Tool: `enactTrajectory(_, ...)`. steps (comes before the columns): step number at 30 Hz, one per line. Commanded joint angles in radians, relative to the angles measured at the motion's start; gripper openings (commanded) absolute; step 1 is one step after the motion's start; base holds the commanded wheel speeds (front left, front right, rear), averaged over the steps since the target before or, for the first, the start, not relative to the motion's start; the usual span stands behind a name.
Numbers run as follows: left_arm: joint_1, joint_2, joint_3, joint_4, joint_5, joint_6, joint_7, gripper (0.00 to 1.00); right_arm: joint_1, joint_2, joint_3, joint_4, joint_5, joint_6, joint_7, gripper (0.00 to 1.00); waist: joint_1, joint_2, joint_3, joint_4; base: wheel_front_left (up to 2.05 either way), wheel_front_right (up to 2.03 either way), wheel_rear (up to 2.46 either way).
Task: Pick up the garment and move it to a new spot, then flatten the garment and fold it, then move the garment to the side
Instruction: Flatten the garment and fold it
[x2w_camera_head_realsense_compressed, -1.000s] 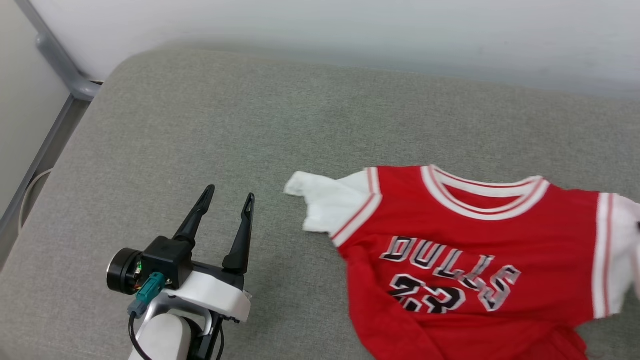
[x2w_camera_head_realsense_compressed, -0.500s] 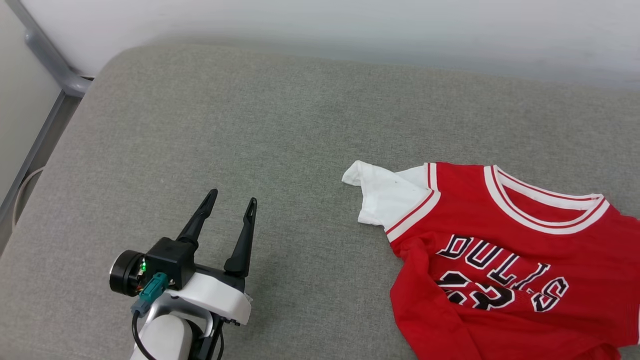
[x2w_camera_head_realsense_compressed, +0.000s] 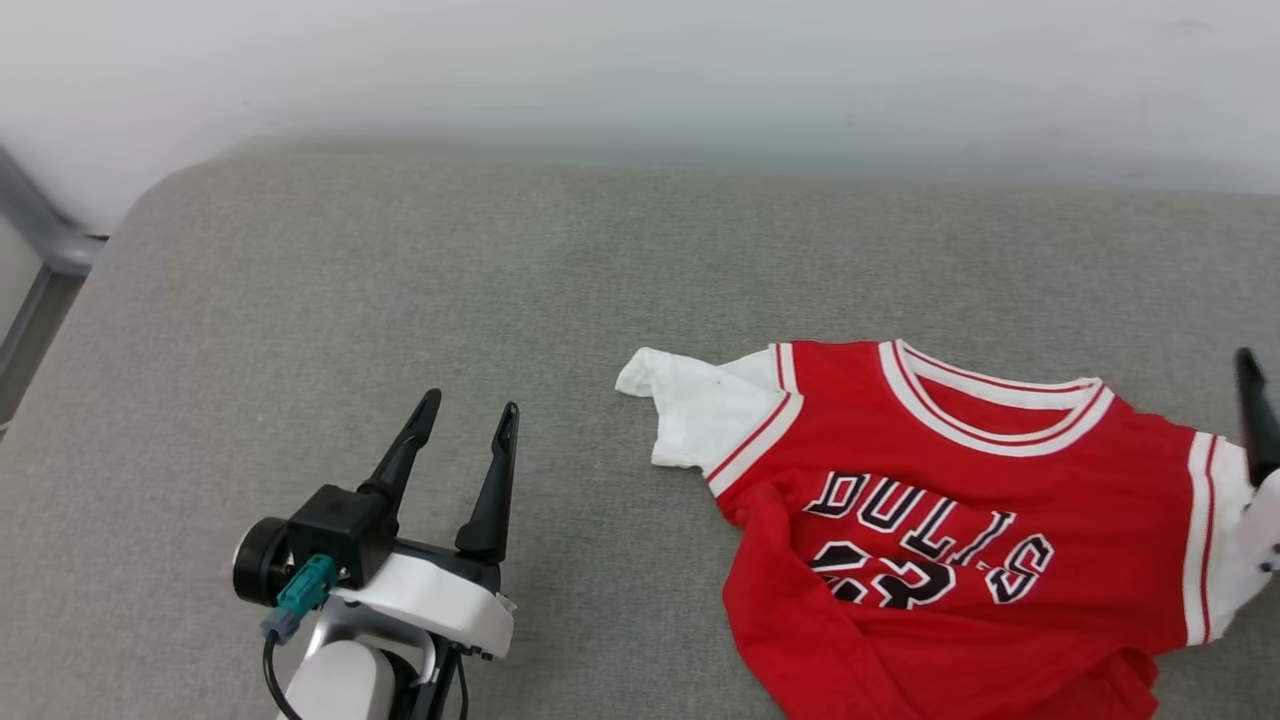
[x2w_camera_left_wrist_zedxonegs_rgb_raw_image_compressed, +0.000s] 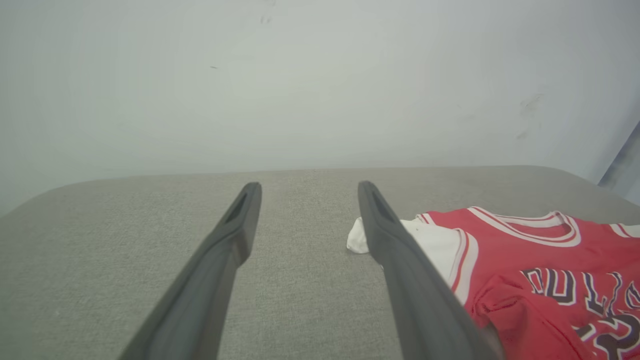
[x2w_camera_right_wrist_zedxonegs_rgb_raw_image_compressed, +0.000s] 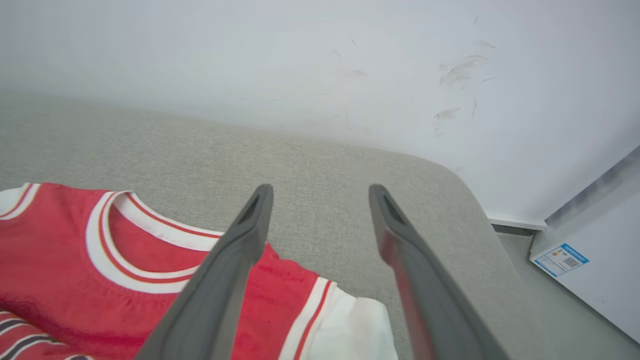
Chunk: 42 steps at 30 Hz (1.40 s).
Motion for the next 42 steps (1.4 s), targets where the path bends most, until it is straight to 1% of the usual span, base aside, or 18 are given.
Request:
enactTrajectory(1,0.01,-0.005,0.002,-0.003,-0.004,-0.001,-0.003,1.0,0.029,0.026,-0.004,-0.025,0.018,-0.001,-0.019,1.0,0.0,-0.0001,-0.006,-0.014,0.0,0.0,0.0)
enactTrajectory(8,0.033,-0.026,-0.025,0.015,-0.014,-0.006,-0.003,1.0,0.155,0.161,0.01,-0.22,0.057,-0.001,-0.128,1.0,0.0,-0.0001,0.002,-0.047,0.0,0.0,0.0)
enactTrajectory(9,0.031,-0.03,-0.04,0.031,-0.024,-0.008,0.007,1.0,0.188,0.204,0.009,-0.283,0.062,-0.001,-0.144,1.0,0.0,-0.0001,0.013,-0.062,0.0,0.0,0.0)
enactTrajectory(10,0.022,-0.032,-0.043,0.033,-0.026,-0.005,0.02,1.0,0.196,0.214,0.008,-0.3,0.062,-0.001,-0.142,1.0,0.0,-0.0001,0.018,-0.067,0.0,0.0,0.0)
enactTrajectory(12,0.0,-0.034,-0.055,0.043,-0.033,0.001,0.081,1.0,0.209,0.226,0.01,-0.332,0.058,-0.001,-0.135,1.0,0.0,-0.0001,0.03,-0.077,0.0,0.0,0.0)
enactTrajectory(15,-0.048,-0.036,-0.066,0.056,-0.038,0.013,0.209,1.0,0.212,0.233,0.011,-0.372,0.054,-0.001,-0.119,1.0,0.0,-0.0001,0.05,-0.095,0.0,0.0,0.0)
enactTrajectory(19,-0.12,-0.037,-0.091,0.082,-0.036,0.041,0.422,1.0,0.206,0.232,0.015,-0.397,0.048,-0.001,-0.106,1.0,0.0,-0.0001,0.077,-0.122,0.0,0.0,0.0)
enactTrajectory(20,-0.175,-0.036,-0.1,0.102,-0.028,0.062,0.526,1.0,0.199,0.235,0.021,-0.395,0.047,-0.001,-0.104,1.0,0.0,-0.0001,0.098,-0.14,0.0,0.0,0.0)
enactTrajectory(22,-0.199,-0.035,-0.107,0.13,-0.025,0.07,0.578,1.0,0.202,0.238,0.026,-0.388,0.047,-0.001,-0.11,1.0,0.0,-0.0001,0.11,-0.15,0.0,0.0,0.0)
enactTrajectory(26,-0.24,-0.035,-0.115,0.169,-0.017,0.08,0.61,1.0,0.203,0.242,0.035,-0.377,0.047,-0.001,-0.123,1.0,0.0,-0.0001,0.126,-0.163,0.0,0.0,0.0)
enactTrajectory(30,-0.264,-0.029,-0.122,0.232,-0.002,0.094,0.615,1.0,0.197,0.246,0.046,-0.36,0.05,-0.001,-0.137,1.0,0.0,-0.0001,0.143,-0.174,0.0,0.0,0.0)
enactTrajectory(36,-0.271,-0.028,-0.136,0.33,-0.005,0.084,0.606,1.0,0.187,0.236,0.047,-0.335,0.055,-0.001,-0.154,1.0,0.0,-0.0001,0.159,-0.172,0.0,0.0,0.0)
enactTrajectory(37,-0.27,-0.029,-0.137,0.347,-0.01,0.081,0.608,0.81,0.186,0.235,0.046,-0.331,0.056,-0.001,-0.155,1.0,0.0,-0.0001,0.16,-0.17,0.0,0.0,0.0)
enactTrajectory(38,-0.272,-0.03,-0.141,0.363,-0.013,0.075,0.611,0.17,0.185,0.233,0.048,-0.328,0.057,-0.001,-0.157,1.0,0.0,-0.0001,0.161,-0.168,0.0,0.0,0.0)
enactTrajectory(39,-0.273,-0.032,-0.143,0.377,-0.019,0.07,0.609,0.0,0.184,0.231,0.051,-0.325,0.057,-0.001,-0.158,1.0,0.0,-0.0001,0.162,-0.165,0.0,0.0,0.0)
enactTrajectory(42,-0.279,-0.036,-0.147,0.411,-0.032,0.056,0.598,0.0,0.179,0.225,0.056,-0.316,0.058,-0.001,-0.159,1.0,0.0,-0.0001,0.163,-0.158,0.0,0.0,0.0)
